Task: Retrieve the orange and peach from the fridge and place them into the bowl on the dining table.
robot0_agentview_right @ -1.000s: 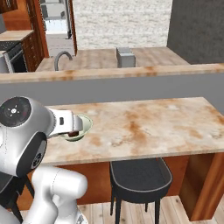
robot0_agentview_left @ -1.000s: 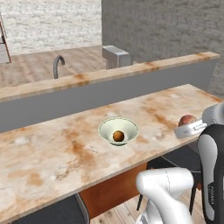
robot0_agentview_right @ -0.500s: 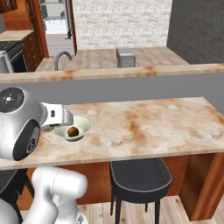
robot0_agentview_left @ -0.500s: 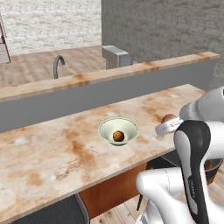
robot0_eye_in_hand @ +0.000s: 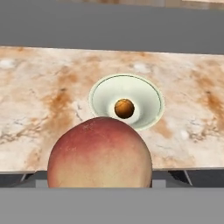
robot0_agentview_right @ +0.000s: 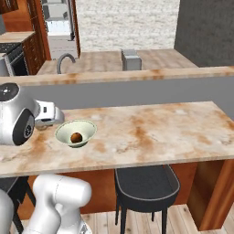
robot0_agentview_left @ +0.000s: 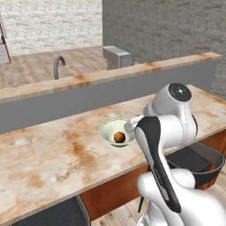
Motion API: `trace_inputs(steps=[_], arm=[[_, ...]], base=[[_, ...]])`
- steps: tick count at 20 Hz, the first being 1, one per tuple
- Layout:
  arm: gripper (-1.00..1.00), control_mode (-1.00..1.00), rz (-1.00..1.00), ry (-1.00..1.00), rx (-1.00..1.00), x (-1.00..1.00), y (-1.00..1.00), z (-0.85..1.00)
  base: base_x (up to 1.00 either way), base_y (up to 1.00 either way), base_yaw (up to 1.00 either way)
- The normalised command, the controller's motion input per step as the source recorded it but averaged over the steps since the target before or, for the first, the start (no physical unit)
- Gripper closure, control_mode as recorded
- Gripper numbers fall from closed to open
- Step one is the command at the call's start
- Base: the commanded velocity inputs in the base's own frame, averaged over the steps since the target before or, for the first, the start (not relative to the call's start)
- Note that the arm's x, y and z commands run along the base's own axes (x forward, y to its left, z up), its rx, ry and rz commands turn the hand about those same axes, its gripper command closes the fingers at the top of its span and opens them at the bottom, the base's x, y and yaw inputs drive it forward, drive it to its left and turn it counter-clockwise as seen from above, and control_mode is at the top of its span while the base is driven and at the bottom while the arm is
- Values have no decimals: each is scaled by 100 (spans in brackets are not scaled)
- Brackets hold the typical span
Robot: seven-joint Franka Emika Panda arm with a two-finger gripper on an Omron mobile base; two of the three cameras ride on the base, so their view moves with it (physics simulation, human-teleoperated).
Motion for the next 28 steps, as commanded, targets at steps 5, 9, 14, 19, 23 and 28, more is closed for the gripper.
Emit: trace_inputs(steps=[5,9,14,19,23,28], arm=[[100,-100,0,5,0,82,7,-31],[100,-100,0,2,0,74,0,-30],[100,-100,0,2,0,59,0,-29],[100,-100,0,3,0,25,0,-31],[100,-100,0,4,0,6,0,-36],[100,-100,0,4,0,3,-3,-37]], base=[[0,0,0],[0,0,0],[0,0,0],[0,0,0],[0,0,0],[0,0,0]])
